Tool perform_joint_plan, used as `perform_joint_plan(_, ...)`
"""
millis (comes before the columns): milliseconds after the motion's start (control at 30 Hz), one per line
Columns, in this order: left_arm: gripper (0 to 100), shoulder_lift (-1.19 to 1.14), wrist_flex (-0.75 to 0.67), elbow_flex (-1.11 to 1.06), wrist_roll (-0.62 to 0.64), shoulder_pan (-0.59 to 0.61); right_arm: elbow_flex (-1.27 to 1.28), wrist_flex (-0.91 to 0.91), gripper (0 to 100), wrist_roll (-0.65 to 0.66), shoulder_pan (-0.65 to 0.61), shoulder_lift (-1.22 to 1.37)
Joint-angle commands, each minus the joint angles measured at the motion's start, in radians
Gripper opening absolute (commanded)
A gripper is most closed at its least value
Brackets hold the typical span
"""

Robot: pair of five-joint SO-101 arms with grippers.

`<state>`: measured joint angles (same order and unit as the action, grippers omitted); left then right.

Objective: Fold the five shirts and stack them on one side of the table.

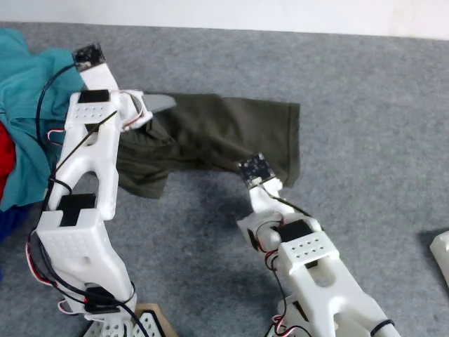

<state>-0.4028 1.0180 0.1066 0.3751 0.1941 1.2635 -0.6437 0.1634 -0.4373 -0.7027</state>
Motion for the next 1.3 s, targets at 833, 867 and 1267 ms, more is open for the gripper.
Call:
perform_joint_plan(833,2,0.186,0.250,-0.120,-0.170,0.088,0.004,0.058,16.3,0.012,-0.005,-0.024)
perform_joint_plan(867,2,0.203,0.281,-0.127,-0.170,0.096,0.004,0.058,16.3,0.012,-0.004,-0.024)
perform_joint_plan(1267,2,0.541,0.068,-0.613,-0.397,0.189,0.004,0.059,16.3,0.012,-0.004,-0.022)
